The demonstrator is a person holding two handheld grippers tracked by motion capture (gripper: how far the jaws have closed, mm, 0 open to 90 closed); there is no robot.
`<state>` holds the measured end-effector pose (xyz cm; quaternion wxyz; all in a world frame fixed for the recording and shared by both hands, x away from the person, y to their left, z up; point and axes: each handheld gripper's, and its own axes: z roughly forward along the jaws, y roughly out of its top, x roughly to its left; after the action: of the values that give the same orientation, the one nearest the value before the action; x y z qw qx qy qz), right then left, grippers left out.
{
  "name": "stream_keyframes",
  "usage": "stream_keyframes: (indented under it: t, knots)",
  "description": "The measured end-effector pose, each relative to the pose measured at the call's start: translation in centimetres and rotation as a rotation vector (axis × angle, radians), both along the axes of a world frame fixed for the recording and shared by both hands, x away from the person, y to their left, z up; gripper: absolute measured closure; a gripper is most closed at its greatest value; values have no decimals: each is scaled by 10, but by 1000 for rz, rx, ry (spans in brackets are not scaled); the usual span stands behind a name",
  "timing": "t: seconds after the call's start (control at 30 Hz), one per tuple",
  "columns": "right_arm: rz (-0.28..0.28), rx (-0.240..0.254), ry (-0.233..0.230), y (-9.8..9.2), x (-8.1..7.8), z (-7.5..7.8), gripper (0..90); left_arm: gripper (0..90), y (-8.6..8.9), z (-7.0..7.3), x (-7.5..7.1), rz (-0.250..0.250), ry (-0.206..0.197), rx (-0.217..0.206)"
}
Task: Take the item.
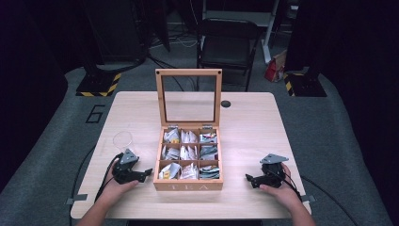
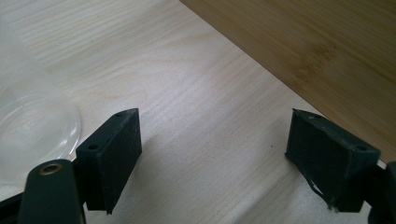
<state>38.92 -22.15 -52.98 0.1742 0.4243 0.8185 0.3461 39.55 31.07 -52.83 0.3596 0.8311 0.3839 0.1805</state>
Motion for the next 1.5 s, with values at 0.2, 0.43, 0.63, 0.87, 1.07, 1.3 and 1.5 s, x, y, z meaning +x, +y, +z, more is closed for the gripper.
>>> stream_keyframes:
  t: [0.2,0.43,0.63,0.87,1.07,1.3,1.5]
  knots:
    - [0,0,0,0,0,0,0,177,0,0,0,0,1,0]
    - [0,0,0,0,0,0,0,180,0,0,0,4,0,-2]
    - [0,0,0,0,0,0,0,181,0,0,0,7,0,-5]
    - [0,0,0,0,0,0,0,215,0,0,-1,22,6,-25]
    - [0,0,0,0,0,0,0,252,0,7,-3,38,29,-60]
    - [0,0,0,0,0,0,0,317,-3,21,-10,34,20,-108]
    - [-2,0,0,0,0,0,0,348,-5,30,-16,33,4,-131]
